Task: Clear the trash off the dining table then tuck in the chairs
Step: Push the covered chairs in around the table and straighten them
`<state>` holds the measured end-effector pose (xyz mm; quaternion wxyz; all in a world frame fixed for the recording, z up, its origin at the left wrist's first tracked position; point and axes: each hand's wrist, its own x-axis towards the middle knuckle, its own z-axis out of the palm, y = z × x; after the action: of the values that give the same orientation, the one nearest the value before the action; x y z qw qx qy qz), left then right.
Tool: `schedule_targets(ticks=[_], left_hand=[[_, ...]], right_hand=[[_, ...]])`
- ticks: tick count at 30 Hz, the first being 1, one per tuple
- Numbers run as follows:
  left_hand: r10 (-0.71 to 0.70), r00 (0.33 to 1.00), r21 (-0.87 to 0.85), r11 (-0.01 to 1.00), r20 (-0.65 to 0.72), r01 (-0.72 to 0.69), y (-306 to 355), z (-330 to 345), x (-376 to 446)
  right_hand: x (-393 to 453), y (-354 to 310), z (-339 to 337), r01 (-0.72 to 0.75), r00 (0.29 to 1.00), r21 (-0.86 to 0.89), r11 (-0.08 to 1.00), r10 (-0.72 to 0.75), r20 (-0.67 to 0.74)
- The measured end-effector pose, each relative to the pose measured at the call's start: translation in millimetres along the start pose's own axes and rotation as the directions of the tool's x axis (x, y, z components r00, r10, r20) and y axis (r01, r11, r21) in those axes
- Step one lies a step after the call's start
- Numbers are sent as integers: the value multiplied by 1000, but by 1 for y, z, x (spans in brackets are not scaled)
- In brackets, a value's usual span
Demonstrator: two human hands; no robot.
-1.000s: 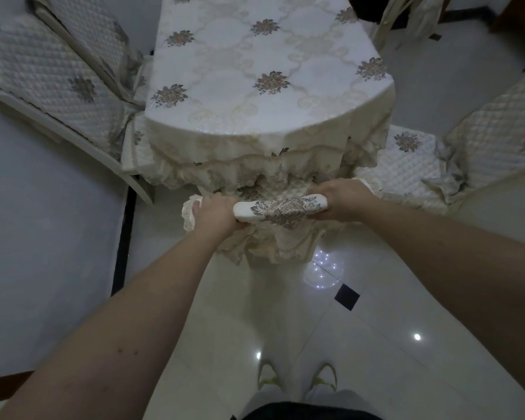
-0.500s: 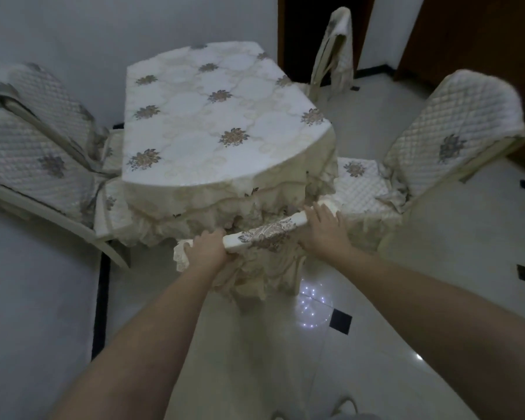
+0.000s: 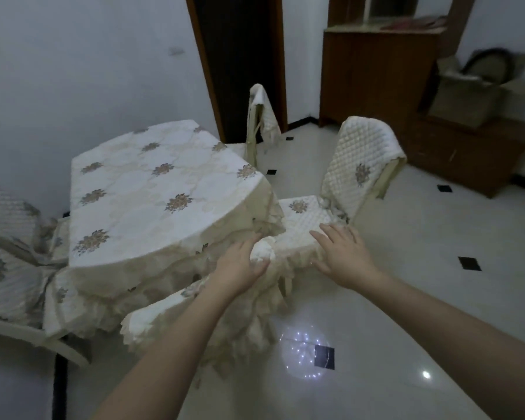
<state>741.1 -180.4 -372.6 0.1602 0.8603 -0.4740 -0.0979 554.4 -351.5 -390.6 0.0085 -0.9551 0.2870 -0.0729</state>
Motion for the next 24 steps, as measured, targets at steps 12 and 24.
schedule_targets(ticks=[12,24], left_hand=[[344,932,214,924,-112,-316,234,12,78],[392,919,258,892,-35,-371,371,49,154]], right_hand=[[-71,199,-88,-235,960,15,972,234,-156],[-86,340,-128,-375,911,96,922,386,-148]])
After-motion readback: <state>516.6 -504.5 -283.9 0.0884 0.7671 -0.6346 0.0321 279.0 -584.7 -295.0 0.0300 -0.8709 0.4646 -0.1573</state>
